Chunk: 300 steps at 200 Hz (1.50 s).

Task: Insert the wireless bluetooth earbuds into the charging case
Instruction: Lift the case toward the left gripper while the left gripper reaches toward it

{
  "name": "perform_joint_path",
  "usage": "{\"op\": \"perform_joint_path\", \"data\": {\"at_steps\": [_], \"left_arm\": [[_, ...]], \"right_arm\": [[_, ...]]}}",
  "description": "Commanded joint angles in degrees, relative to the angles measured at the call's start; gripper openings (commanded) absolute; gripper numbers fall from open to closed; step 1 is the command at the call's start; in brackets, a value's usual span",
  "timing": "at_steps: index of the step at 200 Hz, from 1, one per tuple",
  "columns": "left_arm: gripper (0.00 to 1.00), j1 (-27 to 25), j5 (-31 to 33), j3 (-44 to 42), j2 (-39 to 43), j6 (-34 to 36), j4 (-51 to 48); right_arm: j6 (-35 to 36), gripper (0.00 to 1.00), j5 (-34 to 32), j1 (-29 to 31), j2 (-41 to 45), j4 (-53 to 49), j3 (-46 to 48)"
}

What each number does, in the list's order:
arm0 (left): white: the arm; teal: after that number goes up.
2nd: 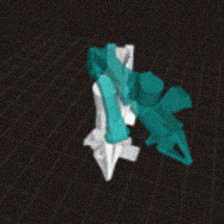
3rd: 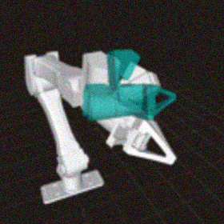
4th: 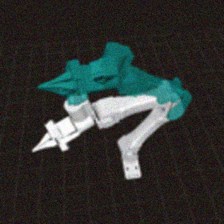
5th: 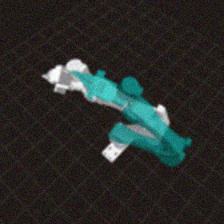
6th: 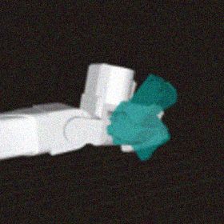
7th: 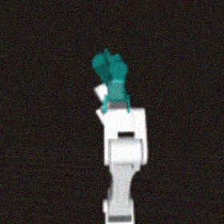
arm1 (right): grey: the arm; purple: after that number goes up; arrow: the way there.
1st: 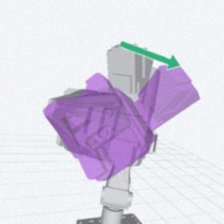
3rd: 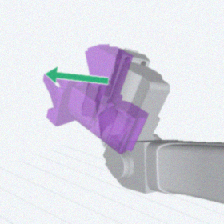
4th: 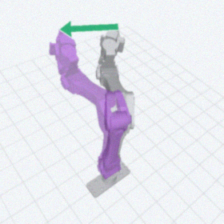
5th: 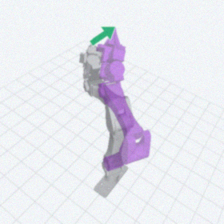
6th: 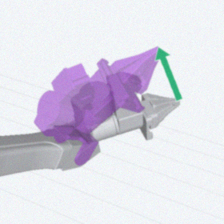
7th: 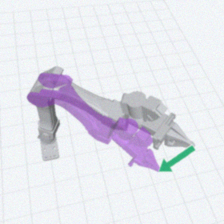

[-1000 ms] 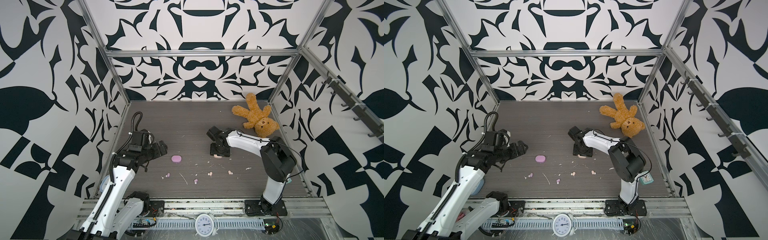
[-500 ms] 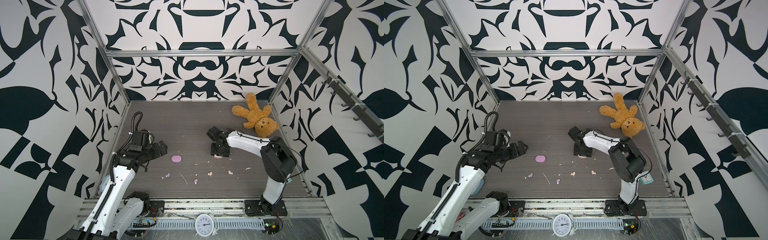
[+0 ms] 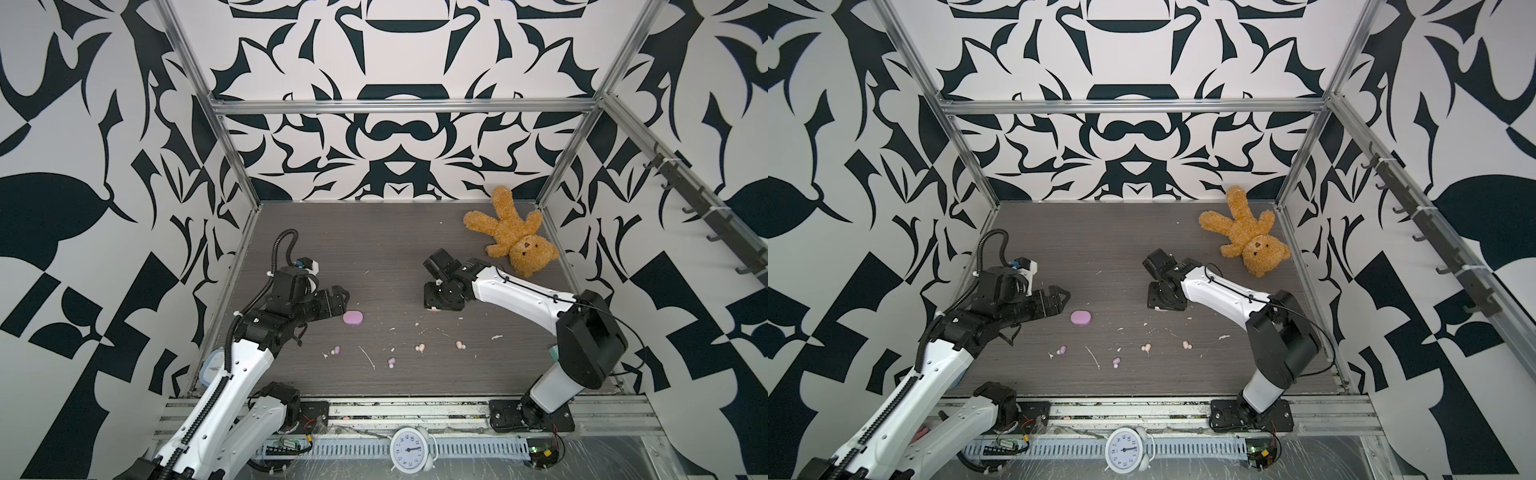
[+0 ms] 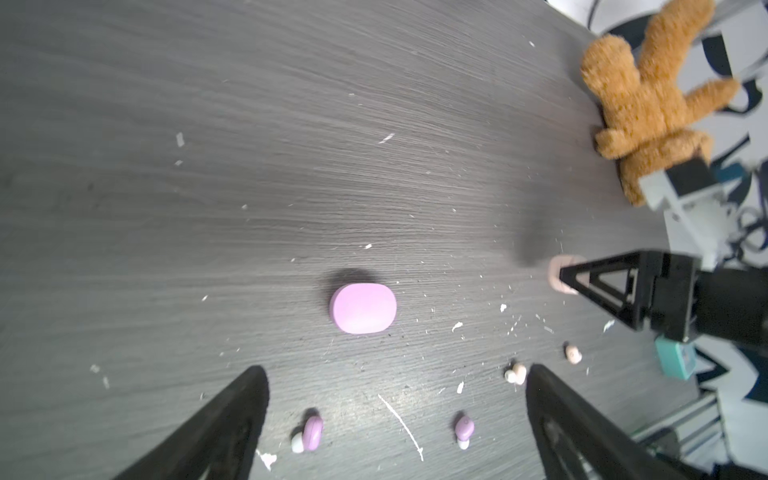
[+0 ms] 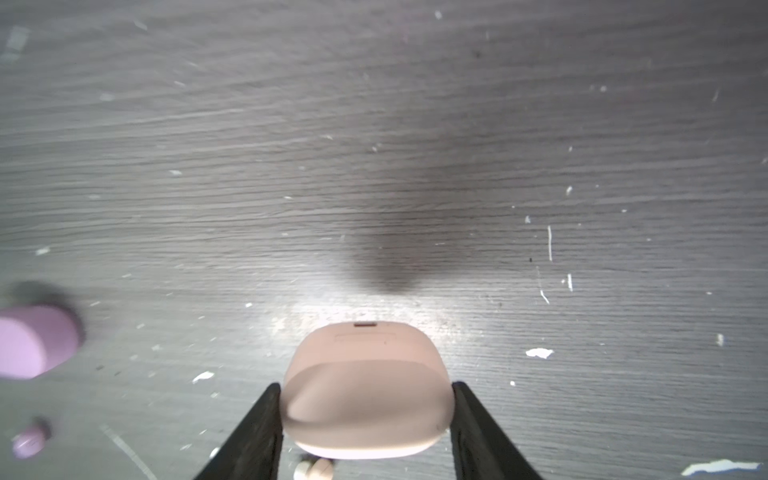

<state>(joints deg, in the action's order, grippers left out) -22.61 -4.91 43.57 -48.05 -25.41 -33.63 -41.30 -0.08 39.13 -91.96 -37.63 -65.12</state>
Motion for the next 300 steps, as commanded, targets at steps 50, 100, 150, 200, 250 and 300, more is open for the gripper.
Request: {"op": "perform_joint_path", "data": {"at_steps": [50,100,150,200,250,300], "left_arm": [[0.99,-9.40,0.65,-0.97,-0.28,27.74,17.47],[0.99,-17.63,2.13,-2.77,-5.37,44.21,22.09],[0.99,-22.30,2.47,-5.92,-7.95,50.98,30.01],[0.99,-22.85,1.12,-7.62,-9.08,50.73,33.62],[0.98,-25.21,-3.07,-9.39,-7.98,51.48,32.86],[0.91,-26.14,-4.37,-9.52,-7.89,51.68,33.32]], "right_arm": [[6.67,0.00,10.69,0.30,15.07,4.92,3.14],[8.36,0.00,18.40,0.48,20.32,5.94,3.03],[9.30,0.00,23.19,3.37,20.27,9.77,3.45],[10.22,0.00,23.89,7.42,19.56,13.43,4.00],[10.60,0.00,23.03,8.69,19.07,15.05,4.31],[9.94,0.00,23.33,9.01,18.14,16.98,4.90]]}}
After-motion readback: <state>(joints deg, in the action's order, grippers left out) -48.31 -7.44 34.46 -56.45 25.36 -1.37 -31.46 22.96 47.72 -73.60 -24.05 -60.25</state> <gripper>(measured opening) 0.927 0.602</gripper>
